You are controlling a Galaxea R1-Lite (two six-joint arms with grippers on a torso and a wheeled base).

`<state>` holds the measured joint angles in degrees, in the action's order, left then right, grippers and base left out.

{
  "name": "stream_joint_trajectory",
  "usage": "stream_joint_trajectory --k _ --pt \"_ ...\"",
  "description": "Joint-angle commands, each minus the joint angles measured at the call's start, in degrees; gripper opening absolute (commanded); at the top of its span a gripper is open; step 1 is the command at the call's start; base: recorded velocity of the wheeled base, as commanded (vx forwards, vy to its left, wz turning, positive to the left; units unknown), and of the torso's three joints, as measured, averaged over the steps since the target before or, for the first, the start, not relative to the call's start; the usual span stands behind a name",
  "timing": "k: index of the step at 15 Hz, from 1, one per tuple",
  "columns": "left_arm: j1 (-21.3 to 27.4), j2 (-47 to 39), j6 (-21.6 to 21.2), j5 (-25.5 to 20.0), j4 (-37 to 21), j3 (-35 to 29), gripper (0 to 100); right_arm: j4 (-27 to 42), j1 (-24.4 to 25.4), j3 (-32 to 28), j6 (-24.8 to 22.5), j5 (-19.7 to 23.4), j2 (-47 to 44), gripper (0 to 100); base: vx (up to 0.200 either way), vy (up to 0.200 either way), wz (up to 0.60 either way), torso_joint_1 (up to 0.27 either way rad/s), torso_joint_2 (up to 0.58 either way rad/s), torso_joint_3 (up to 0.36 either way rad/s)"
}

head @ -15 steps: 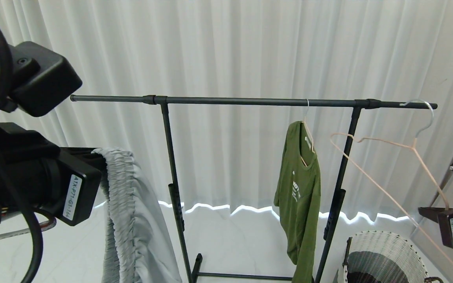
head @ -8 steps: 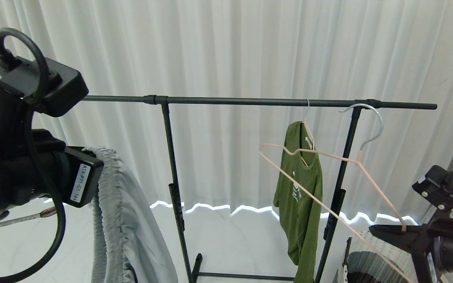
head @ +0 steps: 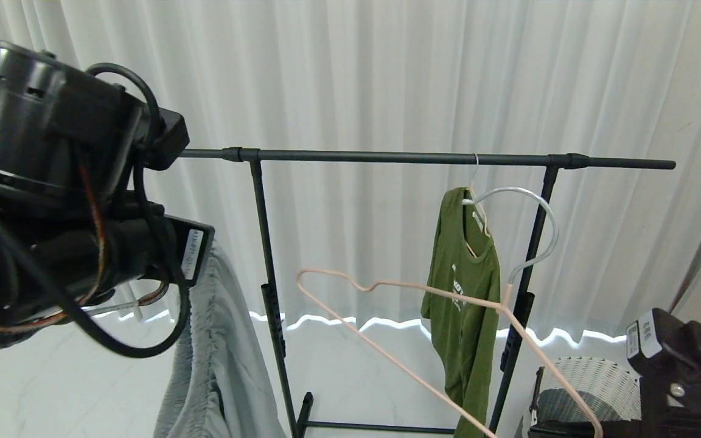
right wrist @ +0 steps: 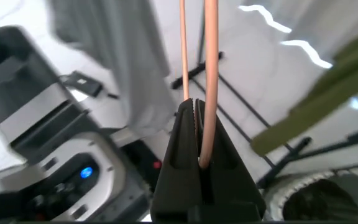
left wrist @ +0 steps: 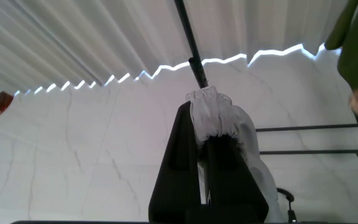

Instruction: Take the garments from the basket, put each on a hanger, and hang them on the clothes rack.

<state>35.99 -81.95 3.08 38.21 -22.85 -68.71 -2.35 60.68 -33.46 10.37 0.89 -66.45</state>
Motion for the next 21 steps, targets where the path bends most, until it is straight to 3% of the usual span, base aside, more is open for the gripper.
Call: stream_joint_trajectory --k 1,8,16,21 --pt "-0.9 -6.8 2.2 0.3 0.0 -4.2 0 -0.4 3.3 -0.5 0.7 0.0 -0.4 0 0.000 0.000 0.00 0.000 0.00 0.000" --pt "-2.2 -11.9 4.7 0.3 0.0 -9.4 0 -5.7 5.4 -2.0 5.4 -0.2 -4.7 0 0.000 0.000 0.00 0.000 0.00 0.000" --pt "-3.2 -12.7 5.9 0.5 0.0 -9.8 0 -7.0 7.2 -1.7 5.7 -0.2 -6.8 0 0.000 0.000 0.00 0.000 0.00 0.000" --pt "-2.7 -11.8 5.7 0.6 -0.1 -9.3 0 -10.1 5.8 -2.0 6.0 -0.7 -12.2 0 0.000 0.000 0.00 0.000 0.00 0.000"
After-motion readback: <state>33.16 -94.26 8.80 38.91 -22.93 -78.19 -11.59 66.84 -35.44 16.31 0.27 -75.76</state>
